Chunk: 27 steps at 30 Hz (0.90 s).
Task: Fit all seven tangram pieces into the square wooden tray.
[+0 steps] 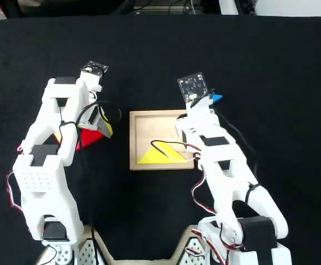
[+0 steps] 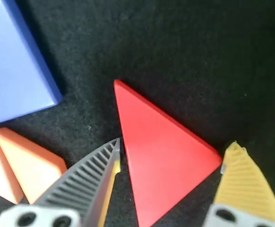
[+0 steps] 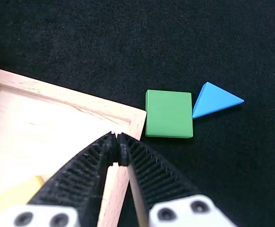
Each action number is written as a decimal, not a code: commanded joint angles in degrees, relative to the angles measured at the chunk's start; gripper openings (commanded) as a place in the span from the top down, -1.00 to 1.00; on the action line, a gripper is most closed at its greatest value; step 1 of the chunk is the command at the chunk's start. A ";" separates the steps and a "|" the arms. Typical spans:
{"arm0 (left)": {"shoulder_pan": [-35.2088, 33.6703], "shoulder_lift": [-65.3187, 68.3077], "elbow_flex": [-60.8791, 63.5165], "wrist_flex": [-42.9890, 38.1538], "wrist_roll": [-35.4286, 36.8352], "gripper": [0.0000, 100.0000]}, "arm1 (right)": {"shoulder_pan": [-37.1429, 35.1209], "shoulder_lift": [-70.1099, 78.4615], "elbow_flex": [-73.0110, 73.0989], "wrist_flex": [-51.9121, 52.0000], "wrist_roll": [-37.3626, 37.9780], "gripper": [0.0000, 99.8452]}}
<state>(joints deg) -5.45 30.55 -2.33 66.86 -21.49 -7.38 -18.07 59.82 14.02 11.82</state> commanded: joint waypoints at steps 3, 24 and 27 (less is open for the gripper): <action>1.01 0.18 -2.24 0.00 2.20 0.34 | -0.62 -2.15 -0.40 -1.14 0.70 0.97; 1.10 0.18 -2.07 -0.18 10.55 0.34 | -0.62 -2.24 -0.57 -0.97 0.70 0.97; 1.10 0.18 -2.07 -0.09 10.46 0.34 | -0.62 -2.24 -0.57 -0.97 0.70 0.97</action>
<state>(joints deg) -5.19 30.55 -2.42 66.86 -11.47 -7.38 -18.07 59.82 14.02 11.82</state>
